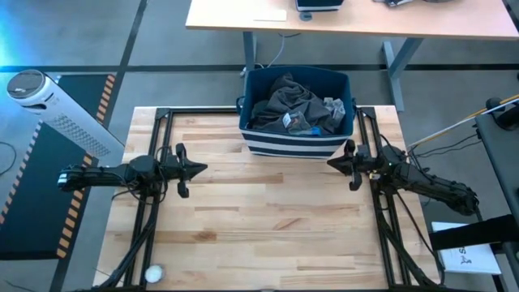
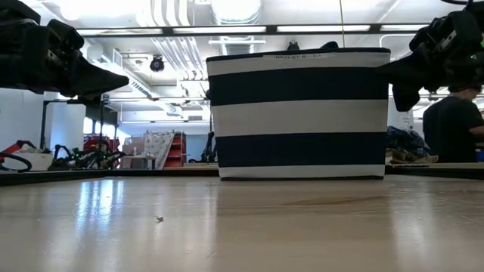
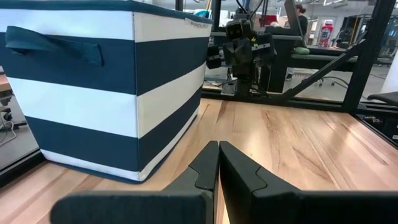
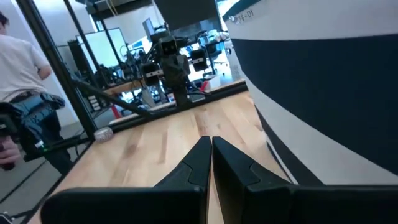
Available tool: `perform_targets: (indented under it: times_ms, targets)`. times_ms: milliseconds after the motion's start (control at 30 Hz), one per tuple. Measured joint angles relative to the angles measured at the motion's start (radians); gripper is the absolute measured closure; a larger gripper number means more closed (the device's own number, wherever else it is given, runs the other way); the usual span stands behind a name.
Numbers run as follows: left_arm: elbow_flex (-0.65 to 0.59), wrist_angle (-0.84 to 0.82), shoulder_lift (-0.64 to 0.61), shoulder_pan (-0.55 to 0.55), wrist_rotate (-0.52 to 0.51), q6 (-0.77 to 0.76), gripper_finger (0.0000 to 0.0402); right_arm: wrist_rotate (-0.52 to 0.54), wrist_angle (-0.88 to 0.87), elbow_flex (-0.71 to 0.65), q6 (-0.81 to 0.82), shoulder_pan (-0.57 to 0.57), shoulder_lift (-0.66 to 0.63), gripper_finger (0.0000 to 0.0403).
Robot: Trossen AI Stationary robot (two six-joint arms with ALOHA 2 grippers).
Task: Sort clothes
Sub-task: Return to Home Position
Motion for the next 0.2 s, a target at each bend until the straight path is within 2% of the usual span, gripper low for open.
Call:
perform_targets:
  times_ms: [200]
  targets:
    - [0.0, 0.0, 0.0, 0.0, 0.0, -0.001, 0.0402, 0.0, 0.0, 0.0, -0.019, 0.0, 0.003, 0.0403]
